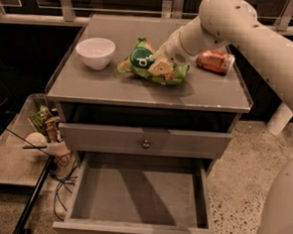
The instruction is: Place green rice chip bag into middle drawer
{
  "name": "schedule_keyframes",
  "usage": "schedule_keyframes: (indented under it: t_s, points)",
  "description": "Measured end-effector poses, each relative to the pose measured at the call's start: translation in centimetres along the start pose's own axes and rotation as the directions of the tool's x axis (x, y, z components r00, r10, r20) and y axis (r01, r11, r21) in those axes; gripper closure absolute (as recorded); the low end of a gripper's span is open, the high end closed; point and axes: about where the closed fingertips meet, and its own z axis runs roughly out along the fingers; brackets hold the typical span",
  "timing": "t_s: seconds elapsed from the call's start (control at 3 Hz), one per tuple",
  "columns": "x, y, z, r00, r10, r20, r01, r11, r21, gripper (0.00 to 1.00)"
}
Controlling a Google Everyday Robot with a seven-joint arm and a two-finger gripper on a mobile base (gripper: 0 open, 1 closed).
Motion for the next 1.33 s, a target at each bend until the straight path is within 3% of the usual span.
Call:
schedule_keyframes:
  t_s: [0.67, 1.33]
  points:
    - [-0.9, -0.1, -0.8, 1.000, -0.006, 0.030, 0.006, 0.9998, -0.016, 1.00]
    - [-3.7, -0.5, -8.3, 0.990, -0.032, 0.135, 0.033, 0.9994, -0.009, 1.00]
